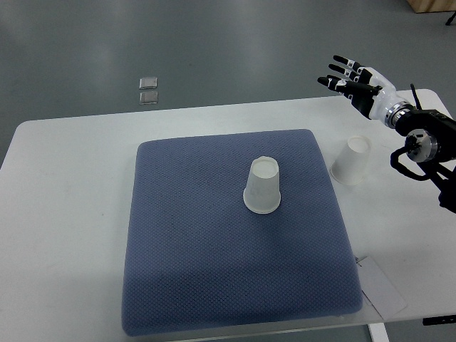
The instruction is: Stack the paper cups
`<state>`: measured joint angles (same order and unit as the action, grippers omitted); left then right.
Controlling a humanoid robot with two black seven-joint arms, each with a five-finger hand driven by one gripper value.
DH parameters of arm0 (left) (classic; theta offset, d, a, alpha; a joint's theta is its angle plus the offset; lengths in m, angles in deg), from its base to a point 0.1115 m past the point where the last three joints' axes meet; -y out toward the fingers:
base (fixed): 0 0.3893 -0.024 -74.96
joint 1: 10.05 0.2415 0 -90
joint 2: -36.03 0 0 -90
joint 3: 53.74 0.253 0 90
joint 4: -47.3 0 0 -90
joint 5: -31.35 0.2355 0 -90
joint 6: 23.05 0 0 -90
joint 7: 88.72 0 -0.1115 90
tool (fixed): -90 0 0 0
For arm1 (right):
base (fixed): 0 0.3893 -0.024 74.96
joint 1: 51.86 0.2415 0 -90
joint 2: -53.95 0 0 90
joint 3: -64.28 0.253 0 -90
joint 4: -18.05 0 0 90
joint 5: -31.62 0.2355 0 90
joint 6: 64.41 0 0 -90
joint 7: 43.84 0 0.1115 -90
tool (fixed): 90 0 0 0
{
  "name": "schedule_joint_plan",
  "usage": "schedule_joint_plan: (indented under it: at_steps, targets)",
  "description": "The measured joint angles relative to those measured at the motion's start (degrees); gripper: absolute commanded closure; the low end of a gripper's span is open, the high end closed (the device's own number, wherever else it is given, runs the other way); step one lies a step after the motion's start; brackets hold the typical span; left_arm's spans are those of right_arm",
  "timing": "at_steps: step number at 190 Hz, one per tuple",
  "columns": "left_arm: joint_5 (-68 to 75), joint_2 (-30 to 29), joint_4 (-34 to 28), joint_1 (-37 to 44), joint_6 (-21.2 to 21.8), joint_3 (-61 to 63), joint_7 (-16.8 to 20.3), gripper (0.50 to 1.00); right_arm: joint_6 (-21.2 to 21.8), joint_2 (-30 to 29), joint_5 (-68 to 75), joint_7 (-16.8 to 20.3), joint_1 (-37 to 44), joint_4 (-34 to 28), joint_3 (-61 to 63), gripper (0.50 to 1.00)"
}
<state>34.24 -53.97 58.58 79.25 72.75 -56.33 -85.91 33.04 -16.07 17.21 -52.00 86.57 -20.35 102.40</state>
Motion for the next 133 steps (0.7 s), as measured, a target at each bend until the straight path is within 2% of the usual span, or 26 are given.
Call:
schedule_joint_plan:
  at_steps: [133]
  targets:
    - [0.02,0.0,0.05,0.0,0.0,-0.05,0.01,0.5,-0.31,0.25,0.09,-0.1,-0.08,-0.08,0.89,0.587]
